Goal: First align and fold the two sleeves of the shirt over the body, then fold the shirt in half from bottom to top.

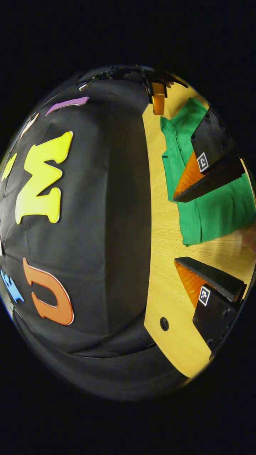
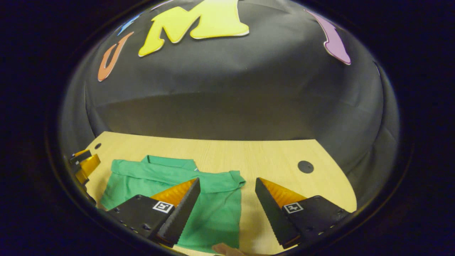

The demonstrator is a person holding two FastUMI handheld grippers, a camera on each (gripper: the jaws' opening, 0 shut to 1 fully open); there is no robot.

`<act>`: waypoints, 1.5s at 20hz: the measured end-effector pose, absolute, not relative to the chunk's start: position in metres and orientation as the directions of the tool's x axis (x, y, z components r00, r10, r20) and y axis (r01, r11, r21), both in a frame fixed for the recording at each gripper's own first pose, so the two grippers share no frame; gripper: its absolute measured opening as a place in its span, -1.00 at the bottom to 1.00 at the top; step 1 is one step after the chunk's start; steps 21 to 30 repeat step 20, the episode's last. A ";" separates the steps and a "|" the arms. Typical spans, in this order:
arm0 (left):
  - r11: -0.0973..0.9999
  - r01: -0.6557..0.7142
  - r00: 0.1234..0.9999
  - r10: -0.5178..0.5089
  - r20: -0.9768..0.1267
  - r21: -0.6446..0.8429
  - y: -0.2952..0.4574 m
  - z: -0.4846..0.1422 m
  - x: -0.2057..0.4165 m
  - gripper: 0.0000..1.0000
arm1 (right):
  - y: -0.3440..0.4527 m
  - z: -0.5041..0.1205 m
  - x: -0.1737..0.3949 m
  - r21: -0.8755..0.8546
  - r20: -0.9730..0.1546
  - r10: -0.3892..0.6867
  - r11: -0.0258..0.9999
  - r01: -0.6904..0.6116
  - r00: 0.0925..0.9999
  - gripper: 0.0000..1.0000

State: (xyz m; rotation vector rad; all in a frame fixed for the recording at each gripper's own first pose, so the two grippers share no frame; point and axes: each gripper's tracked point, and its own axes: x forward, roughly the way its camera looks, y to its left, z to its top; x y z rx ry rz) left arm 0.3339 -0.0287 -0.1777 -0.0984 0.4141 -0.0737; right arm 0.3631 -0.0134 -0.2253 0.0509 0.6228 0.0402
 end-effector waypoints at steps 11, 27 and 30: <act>0.995 0.042 0.945 -0.070 -0.318 -0.095 -0.010 -0.096 0.203 0.99 | -0.030 -0.119 0.215 0.054 -0.415 0.043 0.998 -0.022 0.909 0.92; 0.996 0.040 0.978 -0.055 -0.203 -0.075 -0.024 -0.011 0.069 0.97 | -0.067 -0.041 0.069 0.071 -0.222 -0.020 0.997 0.037 0.975 0.91; 0.996 0.040 0.978 -0.055 -0.203 -0.075 -0.024 -0.011 0.069 0.97 | -0.067 -0.041 0.069 0.071 -0.222 -0.020 0.997 0.037 0.975 0.91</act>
